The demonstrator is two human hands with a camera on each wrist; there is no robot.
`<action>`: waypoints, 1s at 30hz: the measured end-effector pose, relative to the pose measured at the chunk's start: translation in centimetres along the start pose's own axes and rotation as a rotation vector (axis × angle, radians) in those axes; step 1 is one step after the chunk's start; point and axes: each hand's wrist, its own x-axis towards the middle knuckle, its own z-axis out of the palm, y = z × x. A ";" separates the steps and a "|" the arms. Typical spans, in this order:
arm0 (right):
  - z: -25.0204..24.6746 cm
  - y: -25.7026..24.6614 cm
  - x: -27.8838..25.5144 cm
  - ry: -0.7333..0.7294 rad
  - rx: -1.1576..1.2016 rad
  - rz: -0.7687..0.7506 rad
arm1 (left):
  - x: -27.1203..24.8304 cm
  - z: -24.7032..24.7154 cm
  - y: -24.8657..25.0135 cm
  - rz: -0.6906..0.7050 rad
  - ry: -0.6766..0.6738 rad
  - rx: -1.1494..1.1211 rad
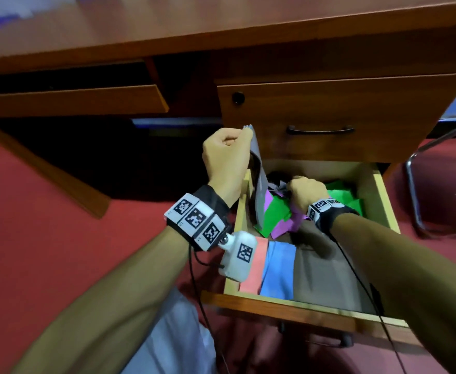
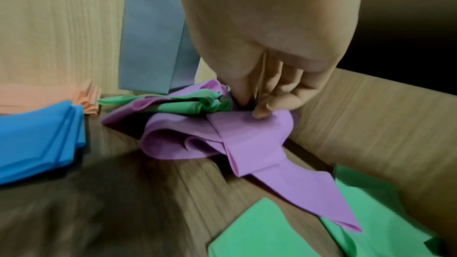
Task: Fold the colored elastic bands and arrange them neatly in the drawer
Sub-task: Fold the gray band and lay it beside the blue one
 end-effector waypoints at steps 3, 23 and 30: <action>-1.0 0.2 -0.2 0.105 0.087 0.042 | -0.6 0.6 -0.1 0.007 -0.042 0.020; -12.9 2.5 -13.5 0.474 1.483 0.262 | -6.3 4.0 1.7 -0.122 -0.218 -0.080; -12.9 2.9 -16.1 0.414 1.483 0.215 | -8.3 5.2 0.7 -0.201 -0.358 -0.049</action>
